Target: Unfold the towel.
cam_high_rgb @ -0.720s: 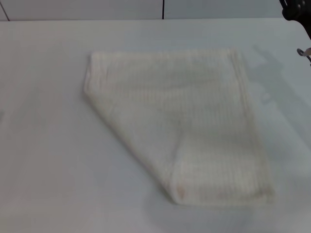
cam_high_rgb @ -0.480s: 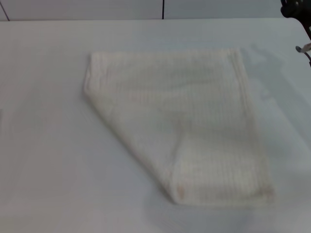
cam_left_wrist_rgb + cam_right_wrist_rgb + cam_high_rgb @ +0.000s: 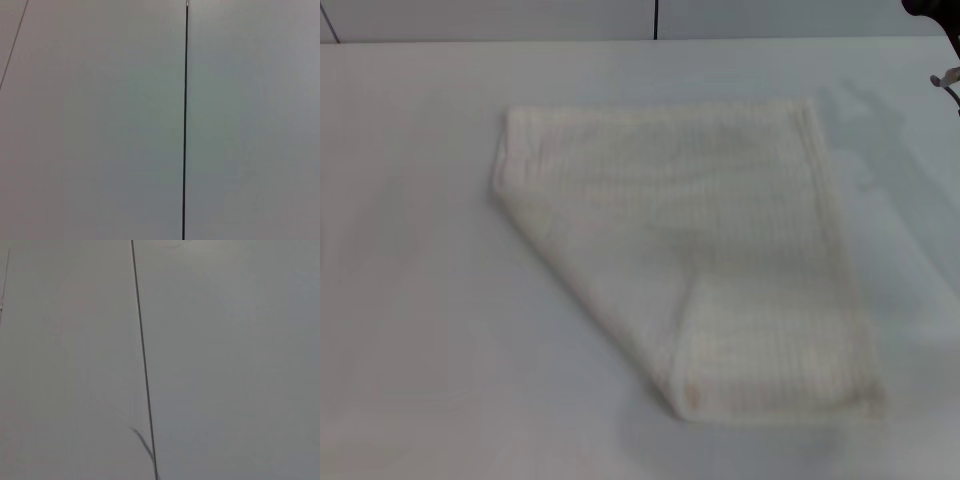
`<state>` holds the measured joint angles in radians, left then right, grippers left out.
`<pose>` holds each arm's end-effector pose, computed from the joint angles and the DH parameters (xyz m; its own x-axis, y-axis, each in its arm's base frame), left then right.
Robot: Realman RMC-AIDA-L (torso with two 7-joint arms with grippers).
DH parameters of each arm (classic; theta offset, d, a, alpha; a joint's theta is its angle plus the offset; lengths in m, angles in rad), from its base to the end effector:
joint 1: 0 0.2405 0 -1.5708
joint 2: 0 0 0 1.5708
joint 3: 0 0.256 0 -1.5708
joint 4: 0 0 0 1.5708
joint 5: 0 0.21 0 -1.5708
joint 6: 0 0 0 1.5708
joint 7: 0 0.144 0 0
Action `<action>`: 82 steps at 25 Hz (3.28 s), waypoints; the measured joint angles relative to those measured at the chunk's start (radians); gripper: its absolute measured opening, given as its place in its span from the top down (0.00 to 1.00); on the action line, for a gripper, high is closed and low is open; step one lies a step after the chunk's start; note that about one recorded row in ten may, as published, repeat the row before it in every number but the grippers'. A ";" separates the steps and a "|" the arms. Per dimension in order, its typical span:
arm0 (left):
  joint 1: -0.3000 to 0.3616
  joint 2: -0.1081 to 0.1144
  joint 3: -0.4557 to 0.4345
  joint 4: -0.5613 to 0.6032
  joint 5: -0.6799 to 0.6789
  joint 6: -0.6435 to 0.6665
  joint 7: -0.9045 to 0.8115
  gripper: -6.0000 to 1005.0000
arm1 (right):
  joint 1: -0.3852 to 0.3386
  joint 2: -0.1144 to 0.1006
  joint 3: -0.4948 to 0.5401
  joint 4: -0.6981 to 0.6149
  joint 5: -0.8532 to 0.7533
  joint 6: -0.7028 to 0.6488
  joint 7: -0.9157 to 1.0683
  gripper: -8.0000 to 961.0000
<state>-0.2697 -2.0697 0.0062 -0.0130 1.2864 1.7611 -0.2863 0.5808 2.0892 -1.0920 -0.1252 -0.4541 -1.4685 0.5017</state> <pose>-0.3524 0.2385 0.0623 0.6197 -0.4327 0.6547 0.7319 0.0177 -0.6811 0.2510 0.3647 0.0250 0.4644 0.3300 -0.8218 -0.6983 -0.4343 -0.5690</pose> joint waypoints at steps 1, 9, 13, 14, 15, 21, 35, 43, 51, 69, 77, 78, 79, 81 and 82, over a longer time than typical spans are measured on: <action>0.000 0.000 0.000 0.000 0.000 0.000 0.000 0.56 | 0.000 0.000 0.000 0.000 0.000 0.000 0.000 0.72; -0.009 0.001 0.002 -0.003 0.006 0.002 0.040 0.49 | -0.021 0.000 -0.002 -0.001 0.000 -0.018 0.002 0.61; -0.012 0.000 -0.011 -0.024 0.000 0.002 0.039 0.50 | -0.022 0.000 0.001 0.000 0.000 -0.020 0.006 0.65; -0.013 0.000 -0.015 -0.028 0.000 0.000 0.039 0.50 | -0.020 0.000 0.001 0.001 0.000 -0.019 0.006 0.69; -0.013 0.000 -0.015 -0.029 0.000 -0.003 0.039 0.50 | -0.018 0.000 0.001 0.001 0.000 -0.019 0.006 0.73; -0.010 0.002 -0.011 -0.028 0.003 0.000 0.034 0.32 | -0.015 0.000 -0.004 -0.001 -0.002 -0.020 0.019 0.65; -0.001 0.010 0.068 0.073 0.036 0.006 -0.137 0.32 | -0.166 -0.116 -0.035 -0.641 -0.654 0.112 0.971 0.47; -0.010 0.010 0.218 0.180 0.036 -0.039 -0.272 0.32 | -0.006 -0.168 0.008 -0.963 -1.522 0.047 1.710 0.66; -0.027 0.010 0.407 0.284 0.036 -0.052 -0.357 0.32 | 0.146 -0.163 0.000 -0.946 -1.869 0.014 1.906 0.99; -0.129 0.005 0.804 0.626 0.334 -0.218 -0.763 0.32 | 0.222 -0.102 -0.026 -0.776 -2.090 0.165 1.968 0.99; -0.212 -0.004 0.928 0.550 0.339 -0.224 -0.770 0.32 | 0.231 -0.103 -0.034 -0.727 -2.117 0.186 1.989 0.99; -0.219 -0.004 0.929 0.539 0.339 -0.224 -0.768 0.32 | 0.231 -0.102 -0.042 -0.720 -2.124 0.191 1.999 0.99; -0.223 -0.004 0.930 0.530 0.339 -0.224 -0.767 0.32 | 0.232 -0.102 -0.050 -0.716 -2.127 0.196 2.007 0.99; -0.232 -0.006 0.937 0.514 0.339 -0.224 -0.766 0.32 | 0.233 -0.102 -0.073 -0.703 -2.131 0.213 2.021 0.99; -0.243 -0.008 0.946 0.485 0.336 -0.223 -0.759 0.32 | 0.233 -0.101 -0.077 -0.698 -2.131 0.219 2.023 0.99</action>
<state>-0.5132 -2.0777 0.9524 0.4719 1.6221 1.5381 -1.0451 0.8140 1.9878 -1.1688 -0.8229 -2.5848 -1.2491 2.5245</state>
